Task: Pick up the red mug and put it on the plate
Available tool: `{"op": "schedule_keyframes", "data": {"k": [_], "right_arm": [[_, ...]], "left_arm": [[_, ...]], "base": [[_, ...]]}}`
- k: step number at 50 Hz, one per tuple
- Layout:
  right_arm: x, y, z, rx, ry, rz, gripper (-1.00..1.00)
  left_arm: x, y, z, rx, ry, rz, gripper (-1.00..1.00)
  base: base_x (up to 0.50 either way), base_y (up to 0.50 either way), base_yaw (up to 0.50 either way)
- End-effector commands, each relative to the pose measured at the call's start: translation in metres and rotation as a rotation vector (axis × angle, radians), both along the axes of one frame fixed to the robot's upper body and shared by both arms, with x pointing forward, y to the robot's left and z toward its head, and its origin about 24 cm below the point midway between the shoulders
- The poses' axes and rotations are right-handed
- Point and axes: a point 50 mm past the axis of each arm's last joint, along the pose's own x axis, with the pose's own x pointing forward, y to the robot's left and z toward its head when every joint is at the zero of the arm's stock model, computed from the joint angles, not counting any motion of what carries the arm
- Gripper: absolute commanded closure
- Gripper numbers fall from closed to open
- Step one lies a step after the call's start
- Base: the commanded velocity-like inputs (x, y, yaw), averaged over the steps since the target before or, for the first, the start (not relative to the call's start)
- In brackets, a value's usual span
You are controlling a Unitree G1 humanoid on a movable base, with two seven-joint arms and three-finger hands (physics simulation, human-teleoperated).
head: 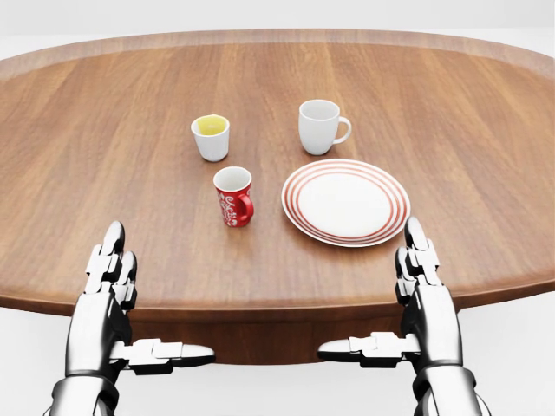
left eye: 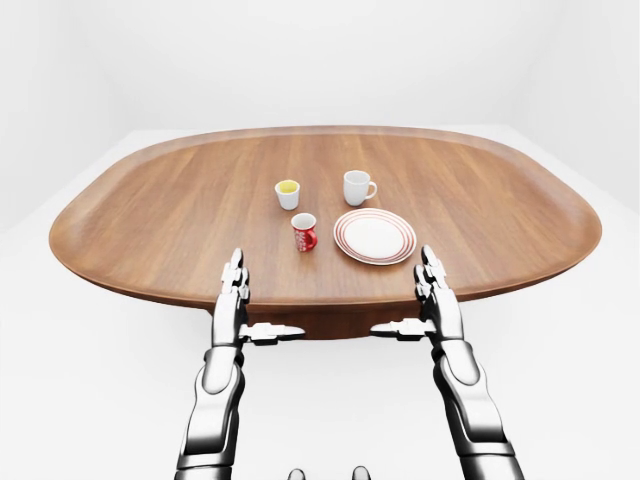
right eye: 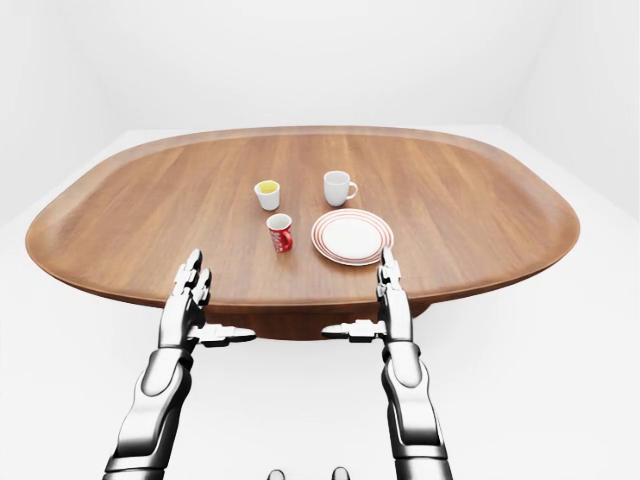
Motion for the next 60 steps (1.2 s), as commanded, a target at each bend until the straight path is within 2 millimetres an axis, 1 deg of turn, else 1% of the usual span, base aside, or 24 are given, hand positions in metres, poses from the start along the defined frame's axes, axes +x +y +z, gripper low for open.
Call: {"op": "schedule_keyframes", "data": {"k": [1, 12, 15, 19, 20, 21, 24, 27, 28, 29, 30, 31, 32, 38, 42, 47, 52, 53, 60], "right_arm": [[-0.001, -0.001, 0.001, 0.002, -0.005, 0.002, -1.00], [-0.002, 0.001, 0.002, -0.001, -0.005, 0.008, -1.00], [0.000, 0.000, 0.003, 0.003, -0.005, 0.007, -1.00], [0.005, 0.000, 0.007, 0.012, -0.008, 0.011, -1.00], [0.007, 0.000, 0.006, 0.003, -0.004, 0.010, -1.00], [0.012, -0.001, 0.005, -0.019, 0.007, 0.006, -1.00], [0.016, -0.003, 0.010, -0.026, 0.012, 0.010, -1.00], [0.018, -0.006, 0.024, -0.055, -0.038, 0.016, -1.00], [0.019, -0.007, 0.026, -0.057, -0.046, 0.016, -1.00], [0.020, -0.008, 0.031, -0.061, -0.066, 0.016, -1.00], [0.022, -0.010, 0.041, -0.070, -0.103, 0.017, -1.00], [0.022, -0.010, 0.041, -0.071, -0.106, 0.017, -1.00], [0.022, -0.011, 0.050, -0.069, -0.144, 0.019, -1.00], [0.023, -0.012, 0.075, -0.085, -0.242, 0.026, -1.00], [0.026, -0.010, 0.088, -0.115, -0.290, 0.035, -1.00], [0.031, -0.007, 0.100, -0.140, -0.333, 0.060, -1.00], [0.029, -0.007, 0.118, -0.163, -0.406, 0.059, -1.00], [0.029, -0.006, 0.124, -0.171, -0.432, 0.062, -1.00], [0.028, -0.002, 0.138, -0.191, -0.489, 0.083, -1.00]], "left_arm": [[0.000, -0.001, 0.000, -0.001, 0.000, -0.001, -1.00], [0.000, 0.000, 0.001, -0.001, 0.000, 0.002, -1.00], [-0.002, 0.001, 0.004, -0.002, -0.001, 0.003, -1.00], [-0.005, 0.002, 0.017, -0.009, -0.027, 0.001, -1.00], [-0.004, 0.003, 0.020, -0.009, -0.039, 0.001, -1.00], [-0.003, 0.005, 0.027, -0.010, -0.071, 0.001, -1.00], [0.001, 0.006, 0.039, 0.005, -0.116, -0.005, -1.00], [0.005, 0.007, 0.053, 0.028, -0.173, -0.010, -1.00], [0.006, 0.007, 0.055, 0.032, -0.180, -0.011, -1.00], [0.008, 0.007, 0.059, 0.039, -0.196, -0.013, -1.00], [0.010, 0.008, 0.066, 0.057, -0.222, -0.014, -1.00], [0.010, 0.008, 0.066, 0.059, -0.224, -0.014, -1.00], [0.012, 0.009, 0.073, 0.068, -0.250, -0.017, -1.00], [0.012, 0.014, 0.089, 0.103, -0.313, -0.006, -1.00], [0.012, 0.018, 0.095, 0.116, -0.338, 0.002, -1.00], [0.014, 0.021, 0.097, 0.129, -0.340, 0.013, -1.00], [0.017, 0.025, 0.105, 0.143, -0.368, 0.023, -1.00], [0.017, 0.026, 0.108, 0.147, -0.378, 0.025, -1.00], [0.015, 0.026, 0.117, 0.166, -0.416, 0.025, -1.00]], "base": [[0.00, 0.00, 0.00], [0.00, 0.00, 0.00], [0.00, 0.00, 0.00], [0.00, 0.00, 0.00], [0.00, 0.00, 0.00], [0.00, 0.00, 0.00], [0.00, 0.00, 0.00], [0.00, 0.00, 0.00], [0.00, 0.00, 0.00], [0.00, 0.00, 0.00], [0.00, 0.00, 0.00], [0.00, 0.00, 0.00], [0.00, 0.00, 0.00], [0.00, 0.00, 0.00], [0.00, 0.00, 0.00], [0.00, 0.00, 0.00], [0.00, 0.00, 0.00], [0.00, 0.00, 0.00], [0.00, 0.00, 0.00]]}}
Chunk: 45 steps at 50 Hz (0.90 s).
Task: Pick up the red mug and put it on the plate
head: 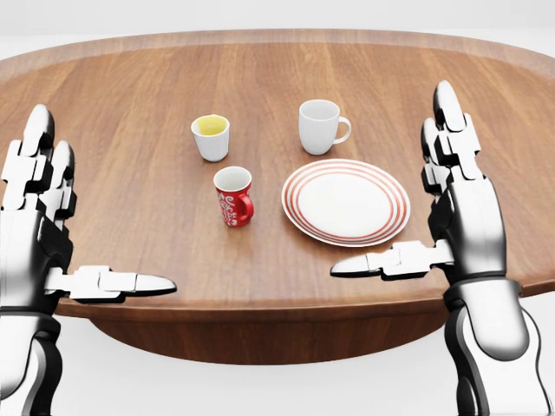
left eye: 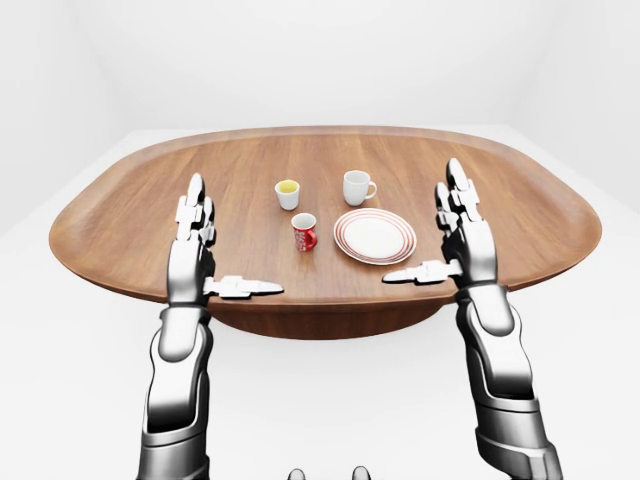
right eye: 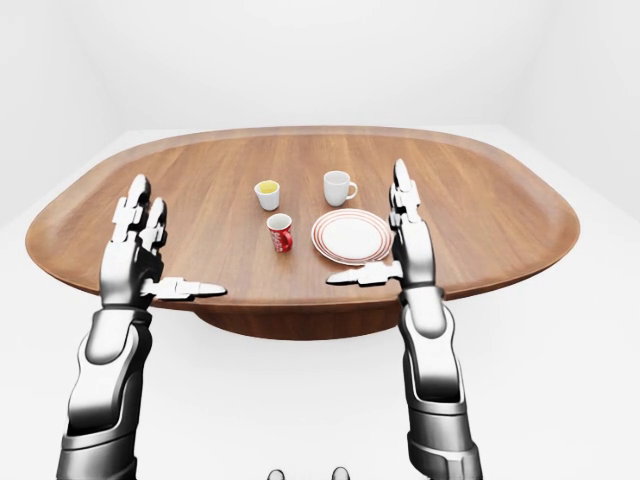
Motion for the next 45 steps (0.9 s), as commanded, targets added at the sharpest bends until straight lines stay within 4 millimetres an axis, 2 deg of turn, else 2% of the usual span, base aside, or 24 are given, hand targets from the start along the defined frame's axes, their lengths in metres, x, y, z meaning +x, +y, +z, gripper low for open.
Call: {"op": "schedule_keyframes", "data": {"k": [1, 11, 18, 45], "right_arm": [[-0.002, 0.005, 0.031, -0.049, -0.123, 0.028, -1.00], [-0.005, 0.011, 0.049, -0.087, -0.200, 0.044, -1.00], [-0.007, 0.014, 0.055, -0.102, -0.227, 0.054, -1.00], [-0.010, 0.017, 0.056, -0.122, -0.235, 0.068, -1.00]], "left_arm": [[0.000, 0.004, 0.017, 0.032, -0.067, 0.012, -1.00], [-0.003, 0.006, 0.023, 0.040, -0.093, 0.017, -1.00], [-0.003, 0.007, 0.024, 0.040, -0.097, 0.017, -1.00], [-0.006, 0.004, 0.026, 0.049, -0.109, 0.011, -1.00]], "base": [[0.00, 0.00, 0.00], [0.00, 0.00, 0.00], [0.00, 0.00, 0.00], [0.00, 0.00, 0.00]]}}
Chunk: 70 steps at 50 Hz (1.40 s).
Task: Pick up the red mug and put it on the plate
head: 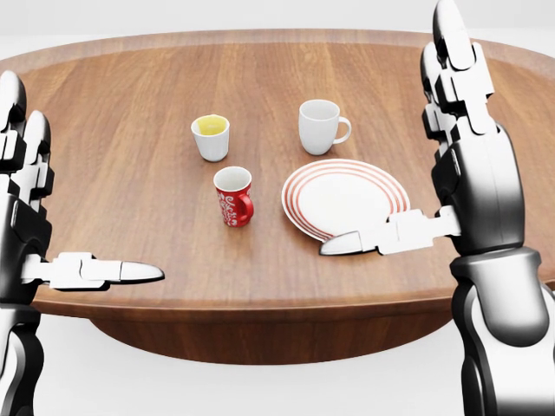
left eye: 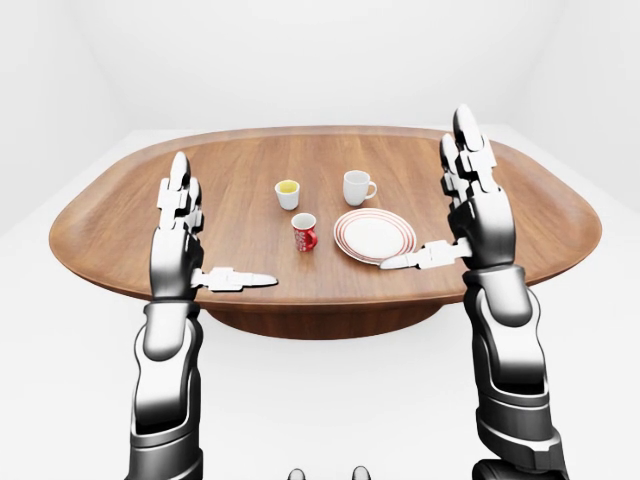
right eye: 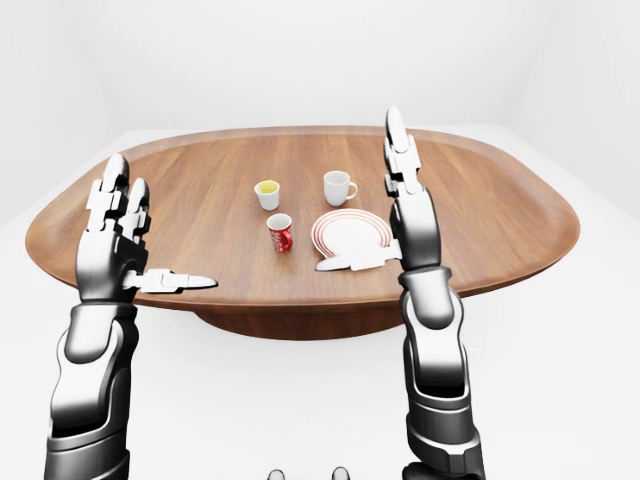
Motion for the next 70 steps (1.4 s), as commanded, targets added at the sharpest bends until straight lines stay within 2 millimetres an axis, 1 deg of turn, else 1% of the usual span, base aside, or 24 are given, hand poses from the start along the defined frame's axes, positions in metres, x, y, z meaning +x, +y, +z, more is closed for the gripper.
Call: {"op": "schedule_keyframes", "data": {"k": [1, 28, 54, 70], "right_arm": [[-0.0002, 0.0018, -0.0005, -0.012, 0.002, 0.006, -1.00], [-0.0022, 0.0039, 0.0061, -0.040, -0.026, 0.011, -1.00], [-0.0021, 0.0050, 0.0057, -0.055, -0.024, 0.012, -1.00], [-0.0030, 0.0060, 0.0066, -0.061, -0.029, 0.014, -1.00]], "left_arm": [[-0.0014, -0.0008, 0.0007, 0.006, -0.004, -0.002, -1.00], [-0.0029, -0.0033, 0.0059, 0.020, -0.027, -0.005, -1.00], [-0.0045, -0.0020, 0.0059, 0.021, -0.029, -0.001, -1.00], [-0.0056, -0.0011, 0.0059, 0.020, -0.030, 0.001, -1.00]], "base": [[0.00, 0.00, 0.00], [0.00, 0.00, 0.00], [0.00, 0.00, 0.00], [0.16, 0.00, 0.00]]}}
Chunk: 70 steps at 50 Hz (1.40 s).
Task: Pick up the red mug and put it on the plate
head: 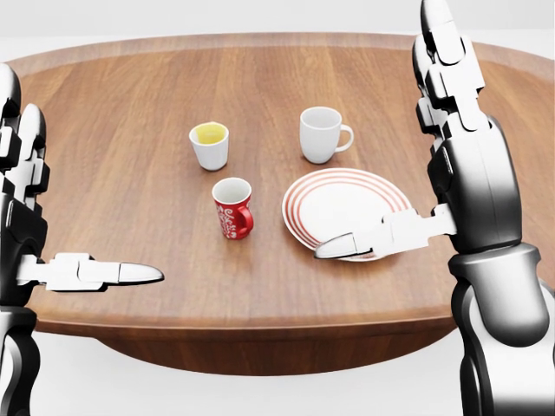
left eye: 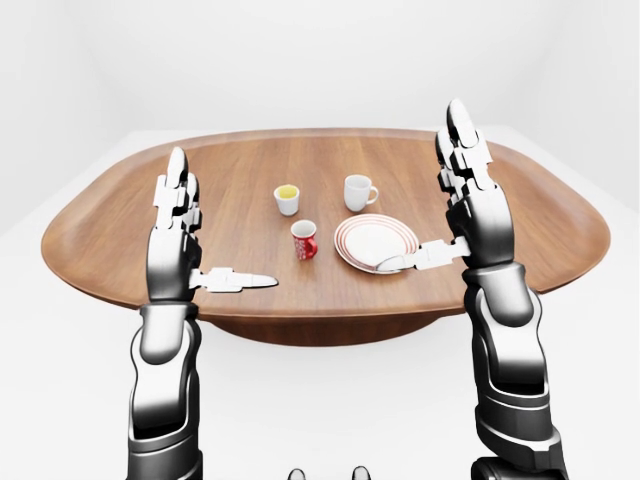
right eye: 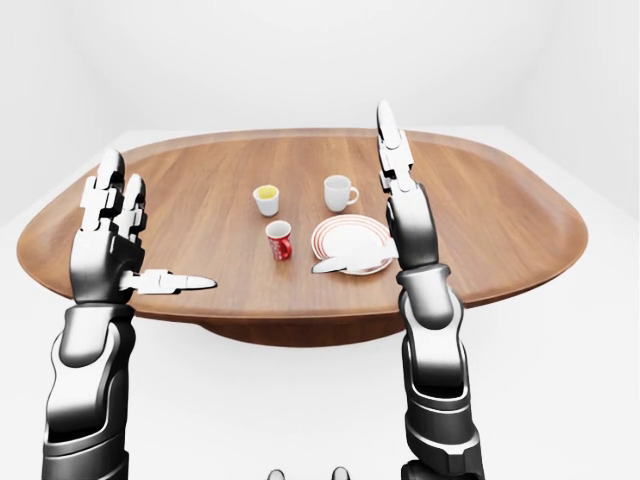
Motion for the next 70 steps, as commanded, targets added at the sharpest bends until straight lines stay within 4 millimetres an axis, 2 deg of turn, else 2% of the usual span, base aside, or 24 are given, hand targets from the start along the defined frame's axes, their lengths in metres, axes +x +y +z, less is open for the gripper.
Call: {"op": "schedule_keyframes", "data": {"k": [1, 70], "right_arm": [[-0.0006, 0.0009, 0.0009, -0.006, -0.005, 0.002, -1.00], [-0.0021, 0.0043, 0.0036, -0.037, -0.016, 0.011, -1.00]], "left_arm": [[-0.0010, 0.0005, 0.0002, 0.000, -0.002, 0.001, -1.00], [-0.0020, 0.0005, 0.0001, 0.005, -0.002, 0.002, -1.00]], "base": [[0.17, 0.00, 0.00], [0.19, 0.00, 0.00]]}}
